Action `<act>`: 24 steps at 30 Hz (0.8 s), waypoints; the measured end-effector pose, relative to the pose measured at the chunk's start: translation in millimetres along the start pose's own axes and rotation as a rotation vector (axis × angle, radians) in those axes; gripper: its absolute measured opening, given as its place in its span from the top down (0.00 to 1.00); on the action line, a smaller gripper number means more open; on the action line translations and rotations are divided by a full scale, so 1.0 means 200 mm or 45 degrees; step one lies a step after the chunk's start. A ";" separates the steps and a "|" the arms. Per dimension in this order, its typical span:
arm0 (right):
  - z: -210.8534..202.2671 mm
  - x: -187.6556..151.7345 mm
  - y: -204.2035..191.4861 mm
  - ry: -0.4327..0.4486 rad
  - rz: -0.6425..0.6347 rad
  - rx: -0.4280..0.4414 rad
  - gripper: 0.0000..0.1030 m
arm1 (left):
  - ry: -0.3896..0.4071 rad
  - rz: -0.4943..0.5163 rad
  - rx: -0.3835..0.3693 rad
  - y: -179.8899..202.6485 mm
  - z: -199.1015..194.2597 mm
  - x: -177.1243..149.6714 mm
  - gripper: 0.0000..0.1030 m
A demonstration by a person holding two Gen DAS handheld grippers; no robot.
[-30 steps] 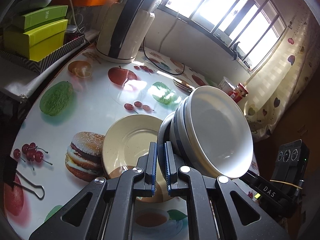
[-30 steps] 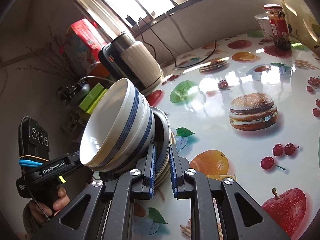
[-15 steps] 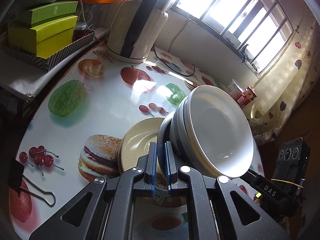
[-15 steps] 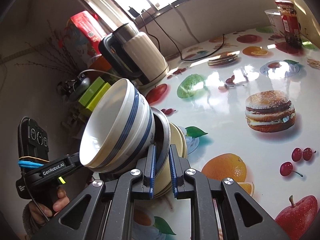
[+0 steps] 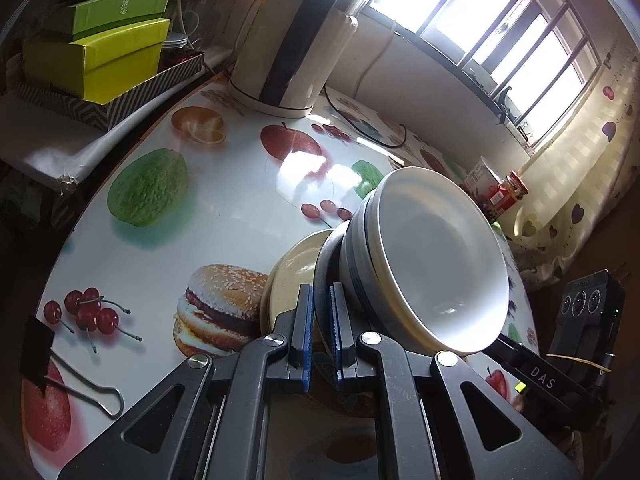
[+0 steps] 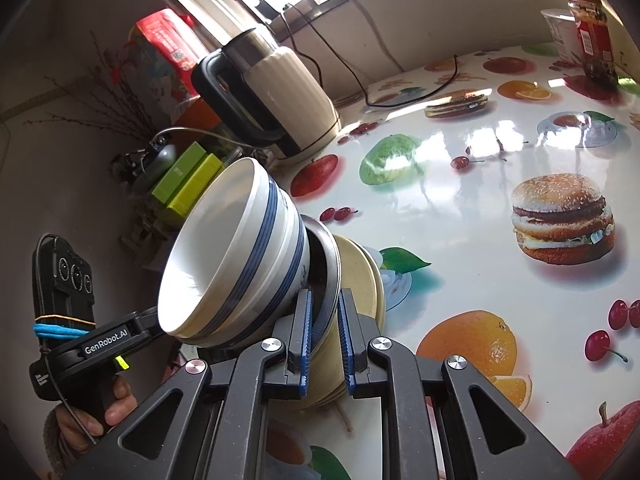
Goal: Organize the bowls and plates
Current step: 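Lower the steel bowl onto the beige plate stack with both tools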
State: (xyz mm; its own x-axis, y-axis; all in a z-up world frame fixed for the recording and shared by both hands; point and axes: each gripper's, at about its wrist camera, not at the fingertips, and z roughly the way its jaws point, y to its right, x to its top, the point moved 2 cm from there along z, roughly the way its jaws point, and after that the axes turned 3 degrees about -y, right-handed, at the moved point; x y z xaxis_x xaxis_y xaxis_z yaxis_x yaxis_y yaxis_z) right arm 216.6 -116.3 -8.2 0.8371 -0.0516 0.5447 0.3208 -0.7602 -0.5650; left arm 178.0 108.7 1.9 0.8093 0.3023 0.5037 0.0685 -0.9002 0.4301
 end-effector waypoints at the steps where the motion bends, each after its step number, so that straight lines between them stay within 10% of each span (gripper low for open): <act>1: 0.00 0.00 0.00 -0.004 0.001 -0.001 0.86 | 0.001 0.000 0.003 0.00 0.00 0.00 0.92; 24: 0.01 0.01 0.00 -0.002 -0.010 -0.013 0.86 | 0.017 -0.001 0.017 0.00 0.00 -0.01 0.92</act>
State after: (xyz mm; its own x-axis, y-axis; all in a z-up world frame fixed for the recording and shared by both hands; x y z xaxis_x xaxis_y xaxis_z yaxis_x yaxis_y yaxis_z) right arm 218.5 -113.9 -8.6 0.8352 -0.0447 0.5481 0.3228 -0.7670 -0.5545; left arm 175.4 108.1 1.2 0.8015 0.3070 0.5132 0.0768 -0.9039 0.4207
